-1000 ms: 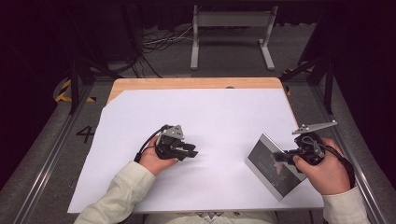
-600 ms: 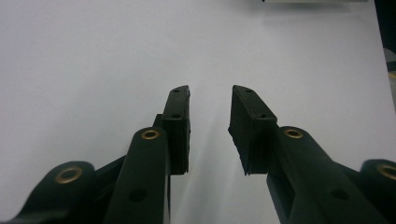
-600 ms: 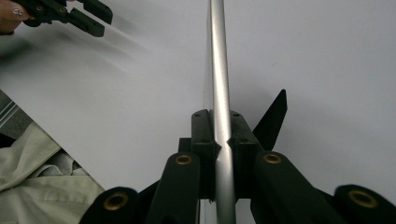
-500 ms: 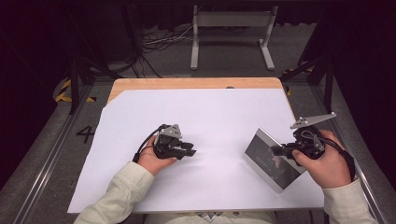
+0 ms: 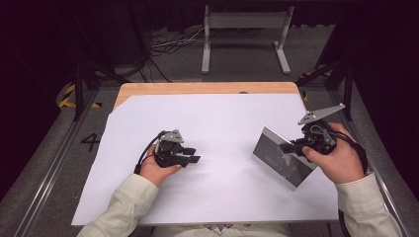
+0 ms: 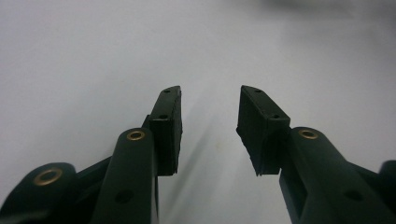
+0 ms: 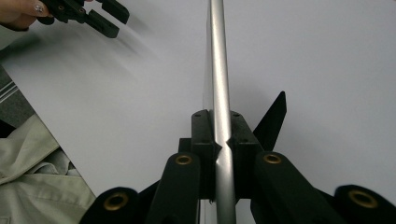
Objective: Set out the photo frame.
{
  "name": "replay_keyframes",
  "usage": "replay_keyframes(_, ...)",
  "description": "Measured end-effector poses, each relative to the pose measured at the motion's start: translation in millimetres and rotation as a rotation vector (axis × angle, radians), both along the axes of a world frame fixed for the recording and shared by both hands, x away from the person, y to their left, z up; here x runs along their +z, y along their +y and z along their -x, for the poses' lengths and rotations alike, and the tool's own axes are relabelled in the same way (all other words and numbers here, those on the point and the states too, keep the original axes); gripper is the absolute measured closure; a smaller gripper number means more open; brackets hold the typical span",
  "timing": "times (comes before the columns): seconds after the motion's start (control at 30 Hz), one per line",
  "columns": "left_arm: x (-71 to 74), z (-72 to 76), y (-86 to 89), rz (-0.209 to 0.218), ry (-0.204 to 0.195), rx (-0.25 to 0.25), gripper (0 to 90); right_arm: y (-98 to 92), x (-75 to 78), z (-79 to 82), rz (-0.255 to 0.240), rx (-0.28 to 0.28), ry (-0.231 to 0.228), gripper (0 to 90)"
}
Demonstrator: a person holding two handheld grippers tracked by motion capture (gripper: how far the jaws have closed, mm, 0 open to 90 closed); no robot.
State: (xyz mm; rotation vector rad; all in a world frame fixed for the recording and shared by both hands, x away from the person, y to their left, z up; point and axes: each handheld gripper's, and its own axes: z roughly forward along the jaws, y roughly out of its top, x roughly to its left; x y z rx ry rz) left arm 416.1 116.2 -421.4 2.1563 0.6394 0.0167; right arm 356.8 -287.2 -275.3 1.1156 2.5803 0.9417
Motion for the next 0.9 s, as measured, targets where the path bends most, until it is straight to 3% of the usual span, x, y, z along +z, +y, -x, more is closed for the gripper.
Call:
replay_keyframes(0.47, -1.4, 6.4, 18.7, 0.008, -0.003, 0.064, 59.9, 23.7, 6.5, -31.9, 0.028, 0.113, -0.029, 83.9)
replay_keyframes(0.67, -1.6, 6.7, 22.4, 0.007, -0.003, 0.07, 59.9, 36.6, 9.6, -44.0, 0.045, 0.18, -0.04, 83.9)
replay_keyframes(0.9, -1.5, 5.7, 21.7, 0.008, 0.0, 0.067, 60.1, 48.5, 9.6, -55.9, 0.025, 0.273, -0.028, 83.9)
